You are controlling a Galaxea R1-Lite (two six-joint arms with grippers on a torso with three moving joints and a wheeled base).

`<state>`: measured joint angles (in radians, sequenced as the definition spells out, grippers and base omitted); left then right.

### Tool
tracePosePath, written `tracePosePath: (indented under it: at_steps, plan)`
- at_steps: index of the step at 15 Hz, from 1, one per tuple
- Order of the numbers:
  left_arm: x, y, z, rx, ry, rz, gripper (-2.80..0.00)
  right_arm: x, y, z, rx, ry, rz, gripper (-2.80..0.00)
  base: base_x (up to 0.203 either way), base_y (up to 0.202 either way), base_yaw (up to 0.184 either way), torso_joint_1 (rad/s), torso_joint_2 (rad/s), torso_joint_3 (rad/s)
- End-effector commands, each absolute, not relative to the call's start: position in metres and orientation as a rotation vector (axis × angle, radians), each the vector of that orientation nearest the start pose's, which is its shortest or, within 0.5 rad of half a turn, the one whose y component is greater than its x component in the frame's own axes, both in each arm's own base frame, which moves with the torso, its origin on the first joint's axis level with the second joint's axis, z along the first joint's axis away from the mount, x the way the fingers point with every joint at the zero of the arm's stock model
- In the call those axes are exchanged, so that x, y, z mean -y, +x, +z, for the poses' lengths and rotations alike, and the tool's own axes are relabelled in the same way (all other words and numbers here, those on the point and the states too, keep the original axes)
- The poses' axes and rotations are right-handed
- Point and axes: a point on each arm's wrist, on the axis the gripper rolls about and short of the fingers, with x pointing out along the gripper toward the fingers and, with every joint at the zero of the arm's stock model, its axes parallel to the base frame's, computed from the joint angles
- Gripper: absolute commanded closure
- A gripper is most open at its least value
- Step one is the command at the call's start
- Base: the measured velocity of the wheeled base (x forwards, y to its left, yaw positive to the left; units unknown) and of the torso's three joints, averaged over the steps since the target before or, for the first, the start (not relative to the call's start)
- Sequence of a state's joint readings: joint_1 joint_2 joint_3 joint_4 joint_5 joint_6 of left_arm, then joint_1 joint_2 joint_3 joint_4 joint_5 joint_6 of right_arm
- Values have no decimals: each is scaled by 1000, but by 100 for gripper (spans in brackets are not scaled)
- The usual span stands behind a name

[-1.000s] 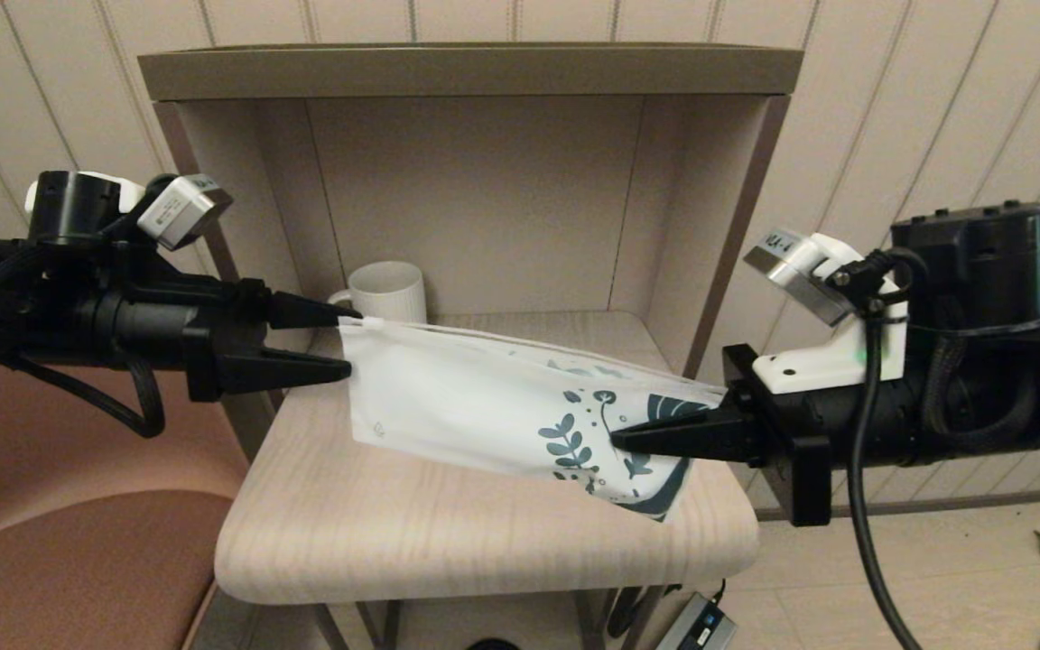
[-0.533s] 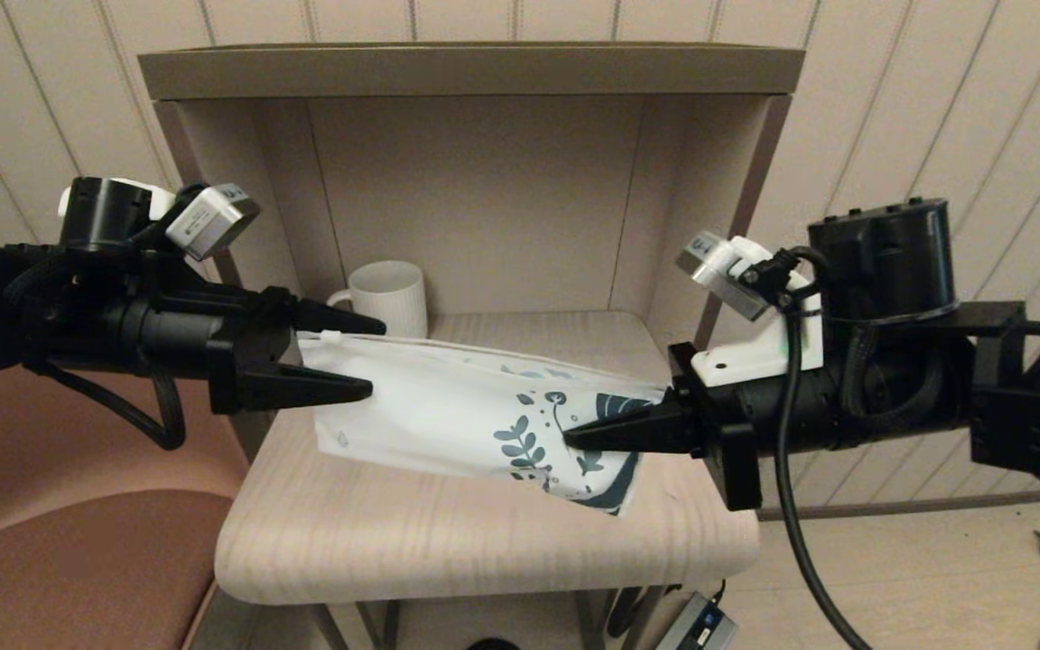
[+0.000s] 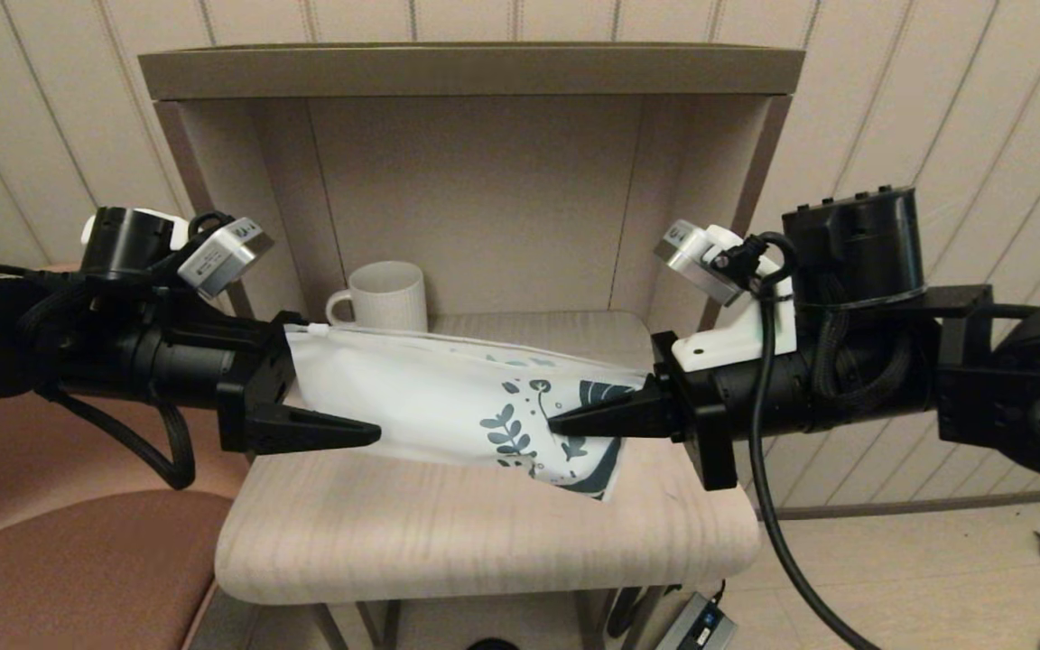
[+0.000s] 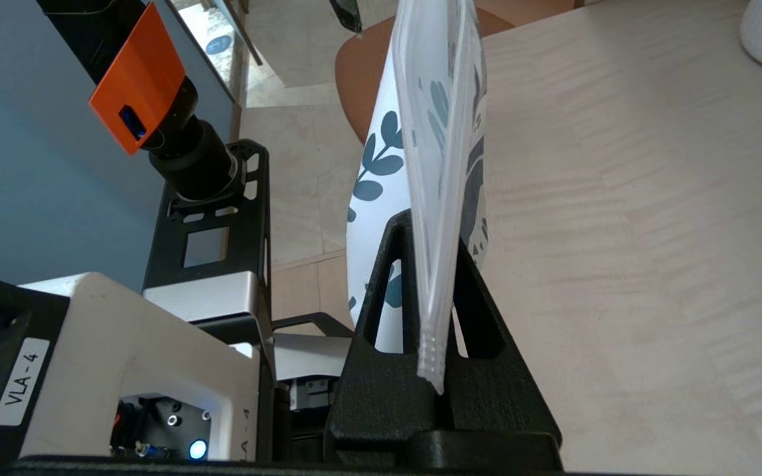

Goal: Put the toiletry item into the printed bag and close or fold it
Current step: Hand it to the other hand

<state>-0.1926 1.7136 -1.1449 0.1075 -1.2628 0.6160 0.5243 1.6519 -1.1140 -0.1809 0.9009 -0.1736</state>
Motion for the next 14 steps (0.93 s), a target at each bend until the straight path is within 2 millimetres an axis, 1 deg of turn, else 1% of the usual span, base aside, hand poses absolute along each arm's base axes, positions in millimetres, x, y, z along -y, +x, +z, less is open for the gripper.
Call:
tracePosePath:
  at_steps: [1, 4, 5, 14]
  plan:
    - [79, 288, 214, -170, 116, -1520, -280, -167, 253, 240, -263, -67, 1443, 0, 0, 0, 0, 0, 0, 0]
    - [78, 289, 216, -165, 120, -1518, -280, -167, 253, 238, -268, -68, 1443, 0, 0, 0, 0, 0, 0, 0]
    - [78, 288, 216, -165, 120, -1518, 0, -168, 253, 237, -271, -67, 1443, 0, 0, 0, 0, 0, 0, 0]
    - [79, 287, 214, -175, 112, -1524, 0, -171, 251, 237, -270, -70, 1457, 0, 0, 0, 0, 0, 0, 0]
